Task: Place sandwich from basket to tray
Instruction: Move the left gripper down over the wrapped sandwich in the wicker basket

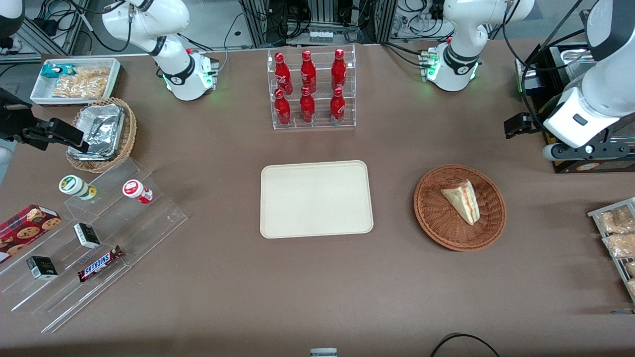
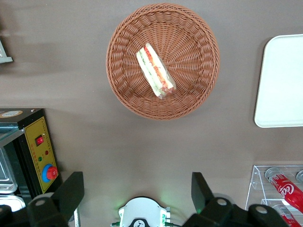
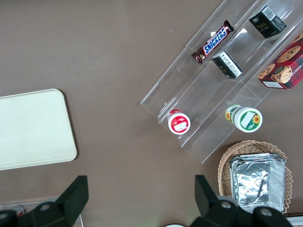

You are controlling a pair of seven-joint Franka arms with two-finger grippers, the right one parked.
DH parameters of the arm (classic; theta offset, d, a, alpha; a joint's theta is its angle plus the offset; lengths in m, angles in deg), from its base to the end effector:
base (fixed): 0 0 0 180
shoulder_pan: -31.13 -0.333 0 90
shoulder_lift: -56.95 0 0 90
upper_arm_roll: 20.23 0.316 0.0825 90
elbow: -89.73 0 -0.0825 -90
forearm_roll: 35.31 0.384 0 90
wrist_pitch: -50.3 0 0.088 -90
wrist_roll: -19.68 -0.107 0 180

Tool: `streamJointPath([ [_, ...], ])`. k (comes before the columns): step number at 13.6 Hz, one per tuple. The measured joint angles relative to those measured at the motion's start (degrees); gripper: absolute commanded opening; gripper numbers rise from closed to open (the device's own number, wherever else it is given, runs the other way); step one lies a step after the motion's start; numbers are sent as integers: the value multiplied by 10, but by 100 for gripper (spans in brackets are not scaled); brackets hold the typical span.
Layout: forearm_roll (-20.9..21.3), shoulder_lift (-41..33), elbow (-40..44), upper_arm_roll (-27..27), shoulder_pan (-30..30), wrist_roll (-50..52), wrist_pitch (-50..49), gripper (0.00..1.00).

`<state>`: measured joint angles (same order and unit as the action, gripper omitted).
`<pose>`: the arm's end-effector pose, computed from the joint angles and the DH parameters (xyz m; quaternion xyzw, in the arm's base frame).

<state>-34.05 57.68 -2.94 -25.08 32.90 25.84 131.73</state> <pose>0.5354 -0.0592 0.5846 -0.9945 0.0035 0.1024 0.0220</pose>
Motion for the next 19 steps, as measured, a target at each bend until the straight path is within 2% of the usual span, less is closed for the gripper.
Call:
streamJointPath([
  [3,-1,6,-3,0,0,8,5,100],
  [6,-1,20,-45,0,0,8,52,100],
  [14,-5,41,-295,-1,0,18,396,100],
  [16,-9,44,-345,-1,0,74,480,100],
  [19,-11,58,-367,-3,0,269,524,100],
])
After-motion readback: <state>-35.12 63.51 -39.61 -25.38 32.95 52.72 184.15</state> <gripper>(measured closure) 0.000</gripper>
